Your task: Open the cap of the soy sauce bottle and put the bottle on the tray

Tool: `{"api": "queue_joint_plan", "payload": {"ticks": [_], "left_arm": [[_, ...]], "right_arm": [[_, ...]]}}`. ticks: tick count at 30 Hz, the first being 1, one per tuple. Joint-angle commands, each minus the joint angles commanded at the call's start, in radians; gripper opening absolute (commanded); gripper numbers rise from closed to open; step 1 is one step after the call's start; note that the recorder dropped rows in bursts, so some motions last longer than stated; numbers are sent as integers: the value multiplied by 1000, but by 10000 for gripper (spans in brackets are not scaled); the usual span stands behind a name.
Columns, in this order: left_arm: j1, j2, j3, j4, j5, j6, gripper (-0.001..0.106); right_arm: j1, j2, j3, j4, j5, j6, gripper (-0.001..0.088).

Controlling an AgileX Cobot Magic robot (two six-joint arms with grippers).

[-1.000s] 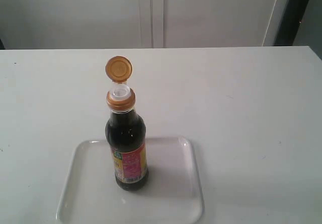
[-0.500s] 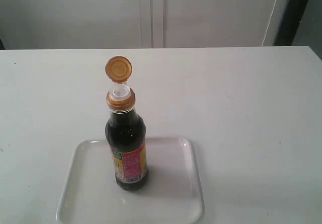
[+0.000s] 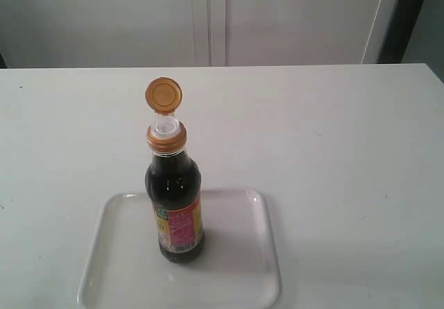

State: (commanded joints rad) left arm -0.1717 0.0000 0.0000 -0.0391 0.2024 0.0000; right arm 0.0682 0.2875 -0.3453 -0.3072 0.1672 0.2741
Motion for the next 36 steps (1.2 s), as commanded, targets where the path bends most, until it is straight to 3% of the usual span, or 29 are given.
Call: {"api": "queue_joint_plan", "payload": {"ticks": [18, 26, 36], "left_arm": [[0, 0, 0, -2, 0, 0, 0], [0, 0, 0, -2, 0, 0, 0], [0, 0, 0, -2, 0, 0, 0]], "right_arm": [[0, 0, 0, 0, 0, -5, 0], [0, 0, 11, 214, 48, -250, 0], [0, -63, 109, 316, 35, -324, 0]]}}
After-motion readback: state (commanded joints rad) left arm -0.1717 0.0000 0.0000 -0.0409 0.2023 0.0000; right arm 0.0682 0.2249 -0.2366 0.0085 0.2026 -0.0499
